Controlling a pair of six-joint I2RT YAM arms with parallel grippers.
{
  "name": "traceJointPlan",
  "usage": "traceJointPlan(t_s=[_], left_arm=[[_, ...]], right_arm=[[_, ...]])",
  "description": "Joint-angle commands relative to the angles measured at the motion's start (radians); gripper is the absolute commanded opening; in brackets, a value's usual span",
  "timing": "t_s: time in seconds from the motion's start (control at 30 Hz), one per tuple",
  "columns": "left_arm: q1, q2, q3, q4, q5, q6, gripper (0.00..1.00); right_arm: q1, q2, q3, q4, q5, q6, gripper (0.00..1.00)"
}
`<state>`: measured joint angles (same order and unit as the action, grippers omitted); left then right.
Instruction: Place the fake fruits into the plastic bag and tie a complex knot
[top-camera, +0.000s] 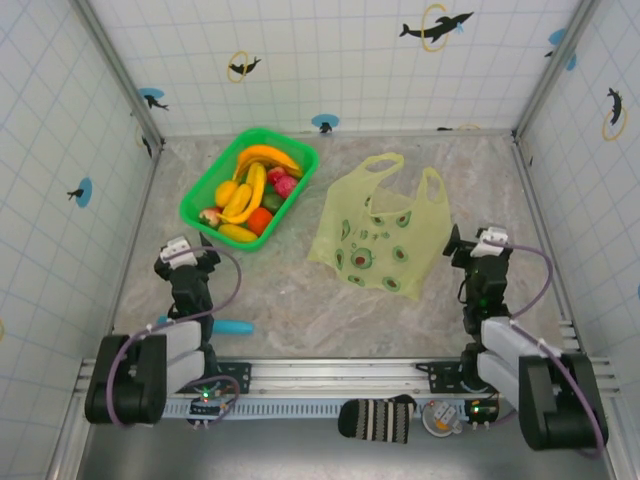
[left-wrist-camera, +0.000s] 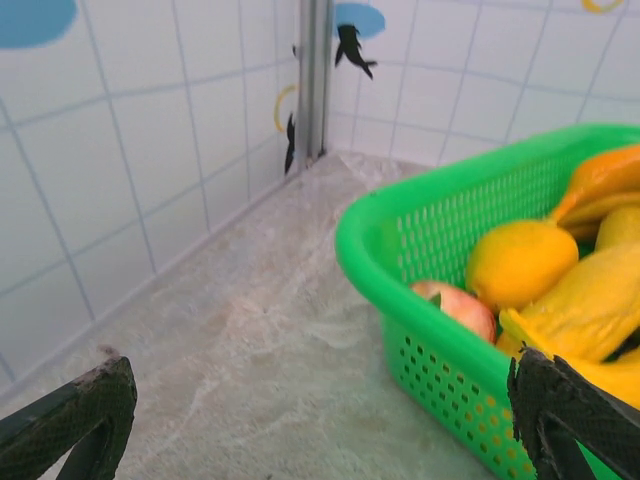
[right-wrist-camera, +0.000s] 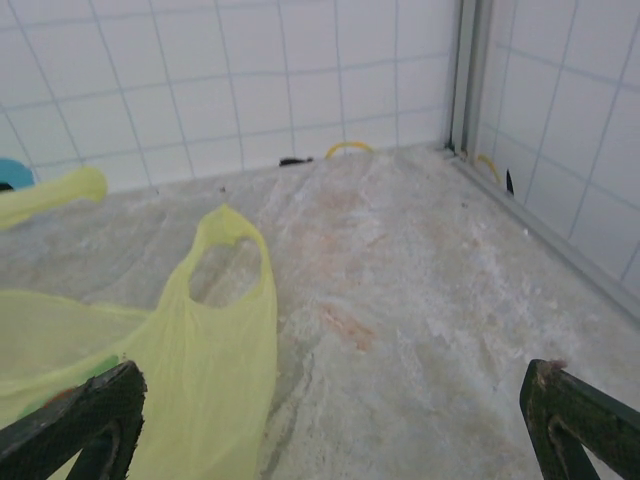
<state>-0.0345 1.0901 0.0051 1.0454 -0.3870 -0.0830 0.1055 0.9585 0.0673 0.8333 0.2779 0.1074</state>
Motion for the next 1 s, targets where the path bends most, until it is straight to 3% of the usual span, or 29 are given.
traceJointPlan(t_s=[0.0, 0.13, 0.23, 0.3, 0.37, 0.43, 0.53, 0.63, 0.67, 0.73, 0.87, 0.97], left_arm=[[-0.03, -0.112, 0.033, -0.176, -0.036, -0.004, 0.98], [-0.131, -0.233, 0.142, -0.389, -0.103, -0.048, 0.97], [-0.205, -0.309, 0.311, -0.658, -0.076, -0.155, 0.98], [-0.259, -0.338, 0.424, -0.776, 0.03, -0.175, 0.98], [-0.307, -0.346, 0.482, -0.787, 0.166, -0.178, 0.98], [-0.351, -0.295, 0.569, -0.861, 0.215, -0.247, 0.98], [-0.354, -0.141, 0.758, -1.096, 0.324, -0.271, 0.98], [-0.334, 0.022, 0.842, -1.134, 0.241, -0.469, 0.98], [-0.309, 0.086, 0.883, -1.125, 0.352, -0.484, 0.98], [-0.308, 0.211, 0.98, -1.099, 0.473, -0.48, 0.98], [-0.321, 0.466, 1.183, -1.022, 0.543, -0.479, 0.98], [-0.321, 0.72, 1.443, -1.084, 0.576, -0.461, 0.98]], right_arm=[[0.072, -0.105, 0.056, -0.159, 0.084, -0.045, 0.99], [0.208, -0.182, 0.147, -0.277, 0.094, -0.063, 0.99], [0.346, -0.206, 0.279, -0.448, 0.083, -0.099, 0.99], [0.447, -0.187, 0.406, -0.578, 0.25, -0.037, 0.99], [0.482, -0.152, 0.547, -0.76, 0.269, 0.078, 0.99], [0.466, -0.127, 0.66, -0.964, 0.217, 0.24, 0.99], [0.32, -0.119, 0.65, -0.942, -0.094, 0.272, 0.99], [0.135, -0.026, 0.694, -1.023, -0.244, 0.423, 0.99], [0.109, 0.018, 0.715, -1.046, -0.289, 0.429, 0.99], [0.1, 0.063, 0.718, -1.041, -0.289, 0.446, 0.99], [0.097, 0.113, 0.715, -1.037, -0.286, 0.453, 0.98], [0.046, 0.166, 0.7, -1.059, -0.264, 0.491, 0.96]])
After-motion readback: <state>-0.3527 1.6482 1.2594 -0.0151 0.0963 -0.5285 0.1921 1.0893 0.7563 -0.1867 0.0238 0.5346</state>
